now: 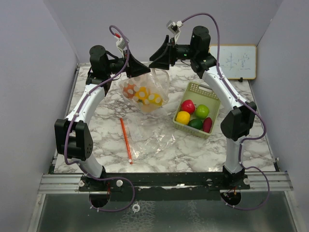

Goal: Place the food in the zip-top bag and seal the zipper
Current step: Zip the zipper food storage bag at the center of the board.

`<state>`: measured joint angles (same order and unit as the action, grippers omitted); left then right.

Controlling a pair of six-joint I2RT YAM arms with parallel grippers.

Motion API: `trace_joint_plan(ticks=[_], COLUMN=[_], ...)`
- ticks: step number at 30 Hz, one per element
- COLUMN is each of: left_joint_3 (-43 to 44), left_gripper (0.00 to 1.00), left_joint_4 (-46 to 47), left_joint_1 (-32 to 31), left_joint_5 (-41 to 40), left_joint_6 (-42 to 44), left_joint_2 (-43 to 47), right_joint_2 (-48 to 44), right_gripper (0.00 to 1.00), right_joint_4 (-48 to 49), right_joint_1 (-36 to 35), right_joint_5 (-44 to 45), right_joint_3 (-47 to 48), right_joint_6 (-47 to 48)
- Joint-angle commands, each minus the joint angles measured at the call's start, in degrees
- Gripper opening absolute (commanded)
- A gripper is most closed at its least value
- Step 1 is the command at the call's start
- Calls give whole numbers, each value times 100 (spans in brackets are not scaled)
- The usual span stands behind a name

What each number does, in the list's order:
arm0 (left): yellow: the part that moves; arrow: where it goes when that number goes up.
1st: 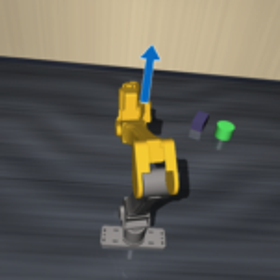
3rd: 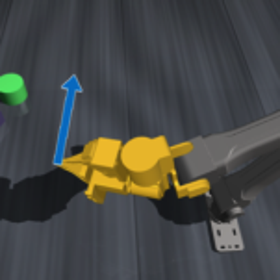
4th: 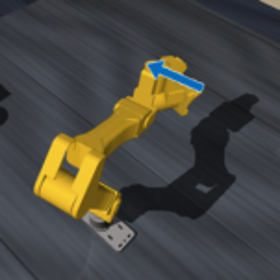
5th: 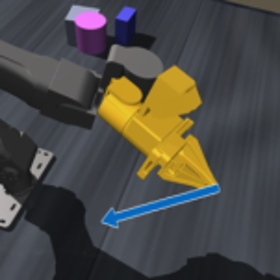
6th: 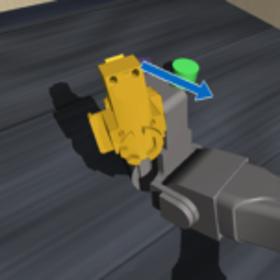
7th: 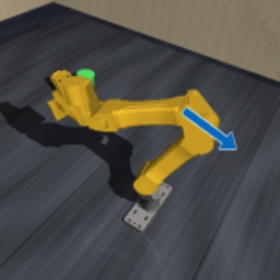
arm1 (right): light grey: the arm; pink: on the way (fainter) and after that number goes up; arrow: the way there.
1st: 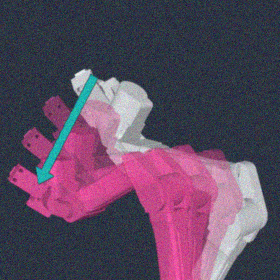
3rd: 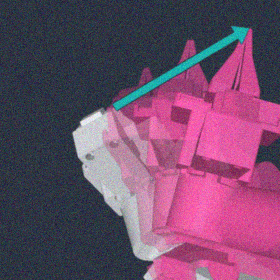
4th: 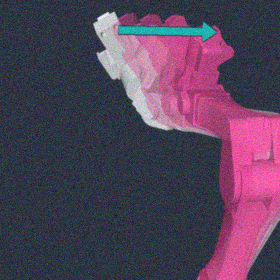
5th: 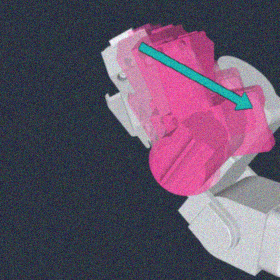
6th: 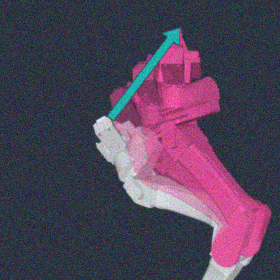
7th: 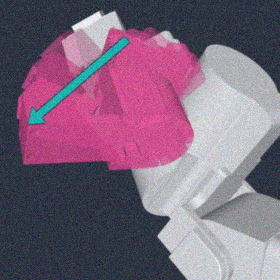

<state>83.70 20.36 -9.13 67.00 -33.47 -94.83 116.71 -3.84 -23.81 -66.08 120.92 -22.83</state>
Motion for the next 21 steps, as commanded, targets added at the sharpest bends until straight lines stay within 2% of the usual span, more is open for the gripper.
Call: trace_joint_plan(ticks=[1, 3, 5, 13, 18, 20, 21], left_joint_3=[217, 224, 249, 305, 305, 298, 292], left_gripper=[0, 0, 0, 0, 0, 0, 0], left_joint_4=[-81, -95, -140, -186, -160, -155, -147], left_joint_1=[-37, -38, -41, -39, -45, -45, -45], left_joint_5=[-116, -123, -139, -166, -161, -168, -170], left_joint_6=[196, 204, 230, 252, 230, 223, 216], left_joint_2=[-27, -27, -27, -27, -14, -3, 3], right_joint_2=[118, 149, 151, 40, 79, 80, 87], right_gripper=[57, 47, 42, 43, 37, 31, 23], right_joint_4=[320, 317, 219, -3, 38, 41, 47], right_joint_1=[-13, -18, -18, -18, -18, -18, -18], right_joint_5=[-187, -286, -340, -228, -318, -339, -368], right_joint_3=[223, 230, 218, 111, 153, 142, 142], right_joint_6=[-229, -288, -253, -57, -158, -174, -196])
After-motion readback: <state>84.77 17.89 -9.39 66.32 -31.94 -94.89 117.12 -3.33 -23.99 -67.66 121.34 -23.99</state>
